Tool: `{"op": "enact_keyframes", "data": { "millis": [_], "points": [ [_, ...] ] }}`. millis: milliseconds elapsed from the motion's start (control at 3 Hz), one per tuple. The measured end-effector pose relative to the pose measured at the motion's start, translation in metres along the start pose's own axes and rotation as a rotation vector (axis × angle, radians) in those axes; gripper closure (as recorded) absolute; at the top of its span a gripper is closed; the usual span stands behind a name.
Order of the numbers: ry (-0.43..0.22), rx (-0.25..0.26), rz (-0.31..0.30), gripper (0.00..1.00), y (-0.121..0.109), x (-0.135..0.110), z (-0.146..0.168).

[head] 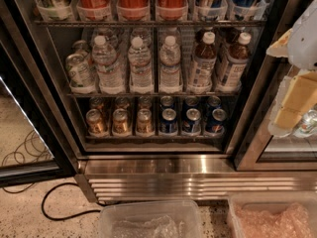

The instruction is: Pick coke can from top shelf of fridge

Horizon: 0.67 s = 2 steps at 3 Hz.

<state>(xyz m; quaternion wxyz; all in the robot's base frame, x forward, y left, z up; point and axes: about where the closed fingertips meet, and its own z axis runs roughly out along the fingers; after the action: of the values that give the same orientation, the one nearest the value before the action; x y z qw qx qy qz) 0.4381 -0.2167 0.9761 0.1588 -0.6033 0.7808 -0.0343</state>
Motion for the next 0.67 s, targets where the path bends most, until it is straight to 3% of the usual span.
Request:
{"op": "enact_keyframes", "data": {
  "millis": [667],
  "points": [
    [-0.030,0.010,0.033,0.00,-0.0062,0.0010,-0.0012]
  ]
}}
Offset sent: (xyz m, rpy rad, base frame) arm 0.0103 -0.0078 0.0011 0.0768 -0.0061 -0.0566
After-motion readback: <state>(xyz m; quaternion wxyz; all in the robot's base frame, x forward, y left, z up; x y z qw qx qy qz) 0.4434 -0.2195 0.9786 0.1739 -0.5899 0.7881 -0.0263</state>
